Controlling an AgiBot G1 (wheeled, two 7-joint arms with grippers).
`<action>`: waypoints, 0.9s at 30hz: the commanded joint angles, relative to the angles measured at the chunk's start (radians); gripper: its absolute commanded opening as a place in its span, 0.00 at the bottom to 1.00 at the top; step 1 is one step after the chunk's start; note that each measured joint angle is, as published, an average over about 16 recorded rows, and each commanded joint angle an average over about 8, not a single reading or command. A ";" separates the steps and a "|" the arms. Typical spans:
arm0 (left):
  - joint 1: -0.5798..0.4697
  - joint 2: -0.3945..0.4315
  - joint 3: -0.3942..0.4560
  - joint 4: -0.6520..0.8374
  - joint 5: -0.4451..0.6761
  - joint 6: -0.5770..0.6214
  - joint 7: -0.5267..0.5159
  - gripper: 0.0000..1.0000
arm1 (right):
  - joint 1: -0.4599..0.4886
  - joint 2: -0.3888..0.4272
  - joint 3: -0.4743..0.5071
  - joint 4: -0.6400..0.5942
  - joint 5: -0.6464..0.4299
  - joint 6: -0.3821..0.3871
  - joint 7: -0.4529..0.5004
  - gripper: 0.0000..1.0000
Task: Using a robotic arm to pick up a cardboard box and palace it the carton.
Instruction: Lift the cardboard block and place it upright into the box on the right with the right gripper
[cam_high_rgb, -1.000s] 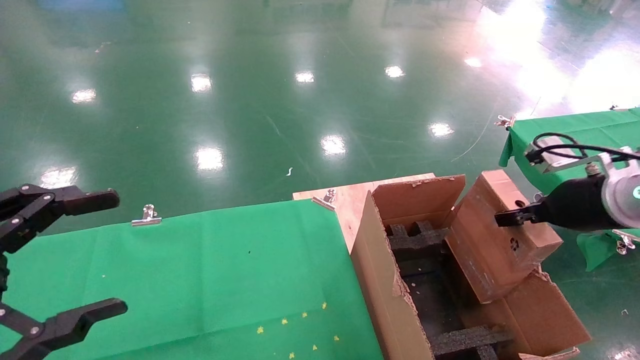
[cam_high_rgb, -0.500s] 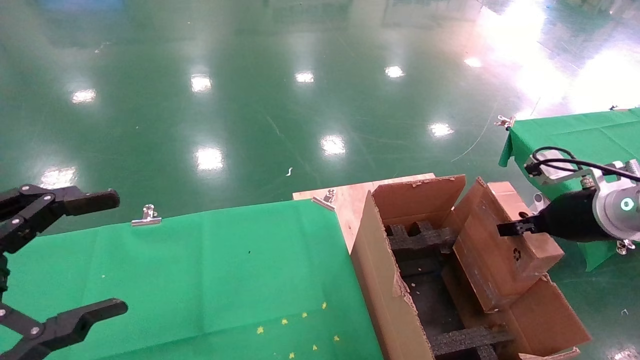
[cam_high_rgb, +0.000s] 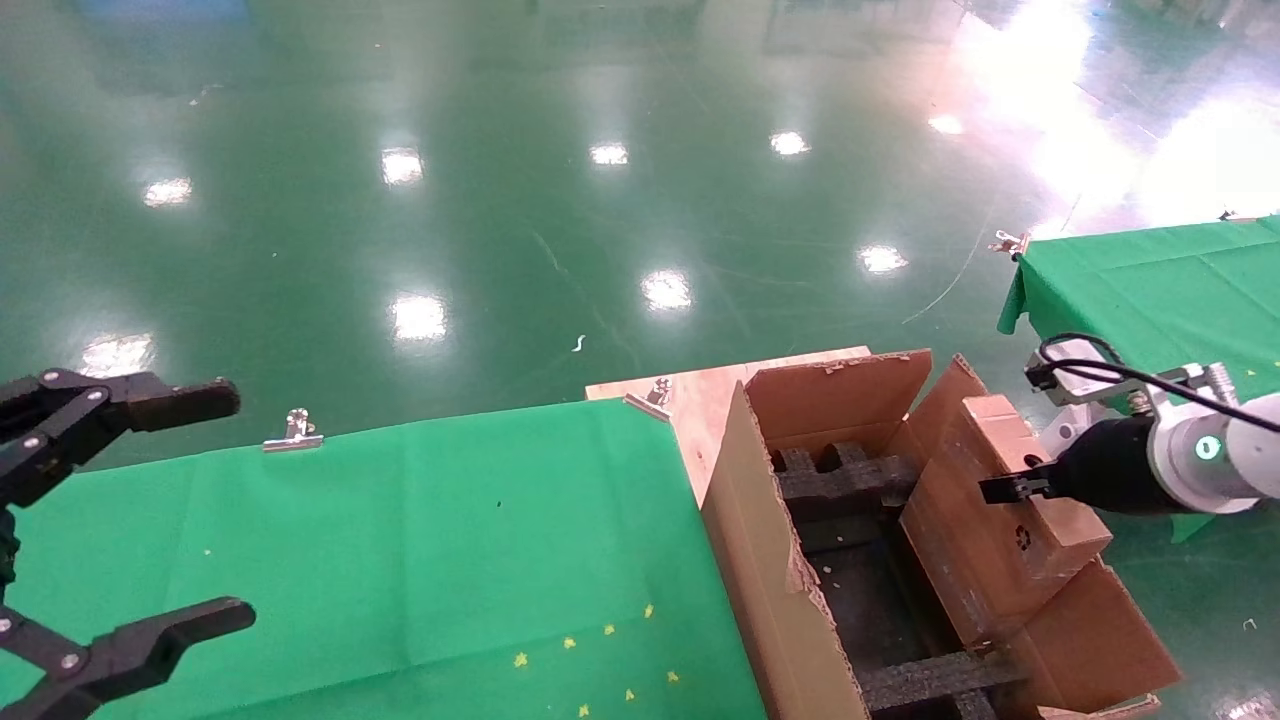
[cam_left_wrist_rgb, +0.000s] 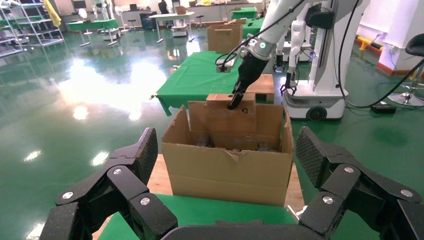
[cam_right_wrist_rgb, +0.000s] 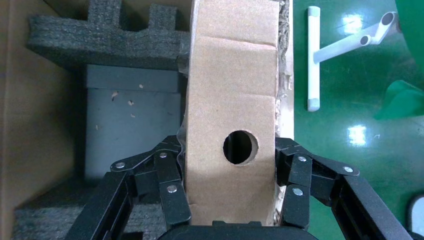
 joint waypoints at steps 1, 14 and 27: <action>0.000 0.000 0.000 0.000 0.000 0.000 0.000 1.00 | -0.013 -0.005 -0.006 -0.001 -0.012 0.017 0.010 0.00; 0.000 0.000 0.000 0.000 0.000 0.000 0.000 1.00 | -0.100 -0.043 -0.047 -0.017 -0.082 0.102 0.073 0.00; 0.000 0.000 0.000 0.000 0.000 0.000 0.000 1.00 | -0.194 -0.109 -0.080 -0.127 -0.094 0.217 0.056 0.00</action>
